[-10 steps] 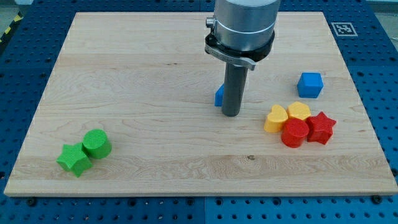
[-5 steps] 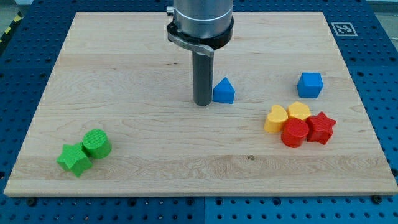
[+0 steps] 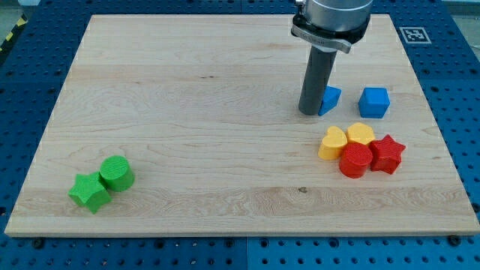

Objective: Push the blue triangle into the blue cube

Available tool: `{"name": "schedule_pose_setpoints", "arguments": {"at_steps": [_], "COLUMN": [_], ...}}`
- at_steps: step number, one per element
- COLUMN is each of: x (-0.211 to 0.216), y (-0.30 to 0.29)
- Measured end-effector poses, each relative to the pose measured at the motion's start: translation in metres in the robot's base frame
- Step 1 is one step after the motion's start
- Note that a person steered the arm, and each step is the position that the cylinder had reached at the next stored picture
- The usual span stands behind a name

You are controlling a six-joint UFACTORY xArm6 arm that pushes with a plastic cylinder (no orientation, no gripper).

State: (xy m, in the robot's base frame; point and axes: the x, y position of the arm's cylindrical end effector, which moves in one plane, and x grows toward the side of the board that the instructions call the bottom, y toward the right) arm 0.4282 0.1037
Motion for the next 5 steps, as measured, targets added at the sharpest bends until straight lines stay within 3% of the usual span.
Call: {"name": "schedule_pose_setpoints", "arguments": {"at_steps": [1,4,5], "x": [-0.015,-0.004,-0.001], "y": [0.000,0.049,0.037]}}
